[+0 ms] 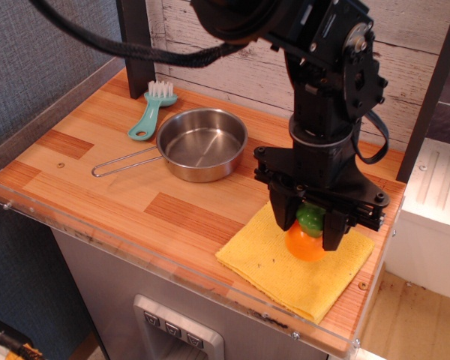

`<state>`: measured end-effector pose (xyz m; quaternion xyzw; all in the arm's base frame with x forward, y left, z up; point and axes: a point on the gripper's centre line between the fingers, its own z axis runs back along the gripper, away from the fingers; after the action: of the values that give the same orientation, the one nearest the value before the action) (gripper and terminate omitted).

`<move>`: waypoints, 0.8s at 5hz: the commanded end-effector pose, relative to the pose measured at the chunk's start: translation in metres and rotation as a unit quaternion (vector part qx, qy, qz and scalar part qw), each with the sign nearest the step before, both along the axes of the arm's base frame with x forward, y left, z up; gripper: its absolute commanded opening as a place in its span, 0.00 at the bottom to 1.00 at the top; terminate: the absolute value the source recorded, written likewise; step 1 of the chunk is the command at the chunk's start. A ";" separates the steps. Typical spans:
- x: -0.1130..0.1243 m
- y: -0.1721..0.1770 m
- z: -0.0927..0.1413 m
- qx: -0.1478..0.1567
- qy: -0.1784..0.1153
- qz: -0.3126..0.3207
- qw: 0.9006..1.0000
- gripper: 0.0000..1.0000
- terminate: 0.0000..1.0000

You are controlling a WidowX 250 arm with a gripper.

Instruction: Place the bottle on the yellow cloth

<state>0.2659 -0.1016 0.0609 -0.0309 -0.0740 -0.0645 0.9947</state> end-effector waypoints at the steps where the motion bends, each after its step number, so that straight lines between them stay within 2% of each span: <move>1: -0.021 0.018 0.006 -0.001 0.004 0.022 1.000 1.00 0.00; 2: -0.026 0.022 0.025 0.008 -0.016 0.022 1.000 1.00 0.00; 3: -0.029 0.033 0.055 -0.006 -0.046 0.040 0.998 1.00 0.00; 4: -0.033 0.049 0.074 -0.027 -0.059 0.073 0.995 1.00 0.00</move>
<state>0.2571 -0.0583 0.1235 -0.0443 -0.1158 0.0149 0.9922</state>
